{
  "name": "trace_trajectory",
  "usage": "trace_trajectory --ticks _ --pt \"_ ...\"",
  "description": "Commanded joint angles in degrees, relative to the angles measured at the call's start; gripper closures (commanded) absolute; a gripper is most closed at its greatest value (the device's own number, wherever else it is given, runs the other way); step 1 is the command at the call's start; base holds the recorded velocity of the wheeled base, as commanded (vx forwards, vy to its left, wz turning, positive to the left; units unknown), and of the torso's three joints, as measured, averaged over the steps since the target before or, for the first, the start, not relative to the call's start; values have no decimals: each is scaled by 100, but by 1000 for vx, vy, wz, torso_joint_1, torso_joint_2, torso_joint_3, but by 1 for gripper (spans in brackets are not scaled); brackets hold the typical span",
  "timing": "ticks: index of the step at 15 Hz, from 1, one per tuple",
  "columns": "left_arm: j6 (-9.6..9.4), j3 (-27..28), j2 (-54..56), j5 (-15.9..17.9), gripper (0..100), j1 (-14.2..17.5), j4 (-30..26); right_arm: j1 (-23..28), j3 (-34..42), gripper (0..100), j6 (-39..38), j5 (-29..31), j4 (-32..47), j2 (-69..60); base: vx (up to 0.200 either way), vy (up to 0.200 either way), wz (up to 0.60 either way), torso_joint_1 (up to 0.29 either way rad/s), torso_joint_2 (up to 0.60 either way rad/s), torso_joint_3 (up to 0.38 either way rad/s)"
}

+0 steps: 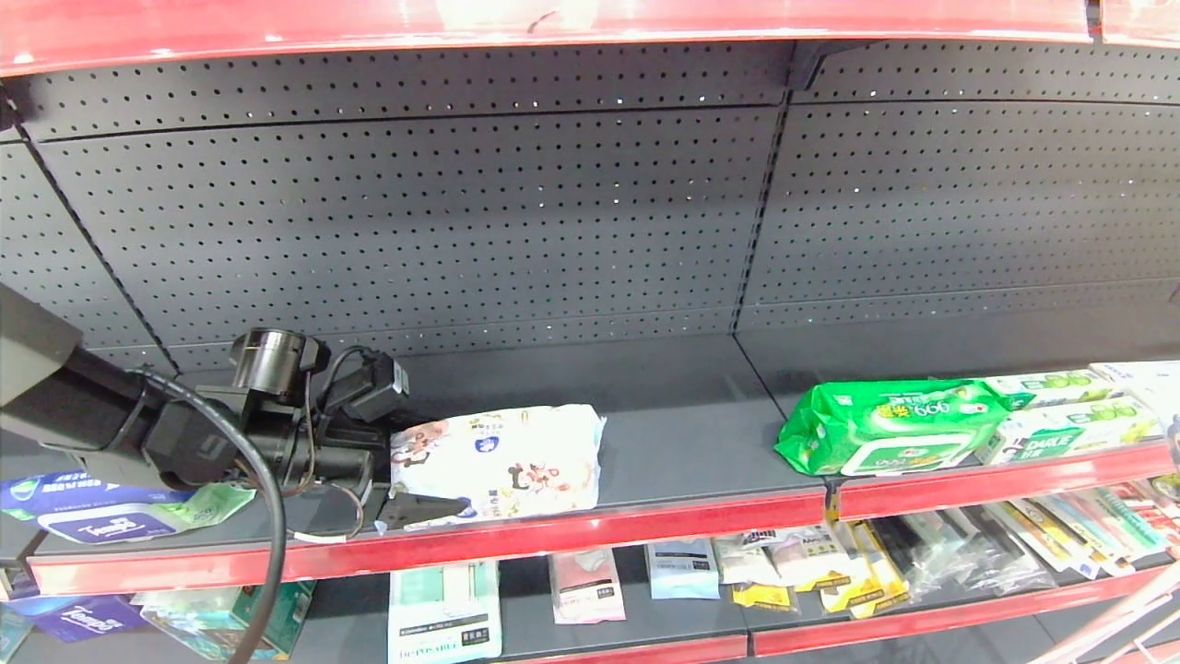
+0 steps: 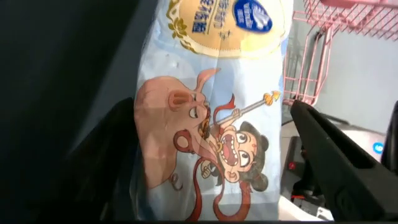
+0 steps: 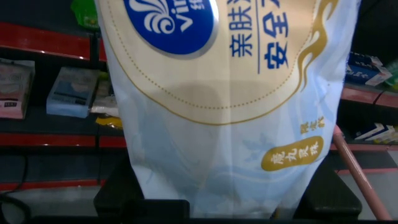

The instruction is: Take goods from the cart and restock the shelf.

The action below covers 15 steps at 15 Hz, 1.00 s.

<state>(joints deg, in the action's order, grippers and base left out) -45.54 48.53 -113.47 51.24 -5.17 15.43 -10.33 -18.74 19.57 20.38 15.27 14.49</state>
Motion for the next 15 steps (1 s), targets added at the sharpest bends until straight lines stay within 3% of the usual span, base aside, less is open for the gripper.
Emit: trace_trajectory --ticks 1,3,6,9,10,11,12,13,15 --pt "318 7 387 27 0 -2 21 -5 10 100 3 1 2 10 0 0 0 0 0 0" --pt "740 130 721 44 0 -19 30 -5 19 100 3 -8 2 10 0 0 0 0 0 0" --pt "986 324 879 -35 0 42 461 -5 10 100 3 -26 2 62 0 0 0 0 0 0" --pt "2357 122 888 -1309 0 148 1990 -5 -77 100 3 -43 -25 212 0 0 0 0 0 0" --pt "3236 16 888 -2505 0 -28 2834 -13 -104 100 3 -43 -33 238 0 0 0 0 0 0" --pt "3957 16 879 -3682 0 -213 3343 -22 -130 100 3 -43 -25 264 0 0 0 0 0 0" --pt "4300 34 897 -4421 0 -301 3458 -22 -148 100 3 -43 -25 300 0 0 0 0 0 0" --pt "4370 -72 1055 -5168 0 -309 3458 -22 -201 100 -5 -52 -25 414 0 0 0 0 0 0" --pt "4493 -793 1960 -5335 0 -142 3150 -57 -236 100 -41 -122 -7 660 0 0 0 0 0 0"
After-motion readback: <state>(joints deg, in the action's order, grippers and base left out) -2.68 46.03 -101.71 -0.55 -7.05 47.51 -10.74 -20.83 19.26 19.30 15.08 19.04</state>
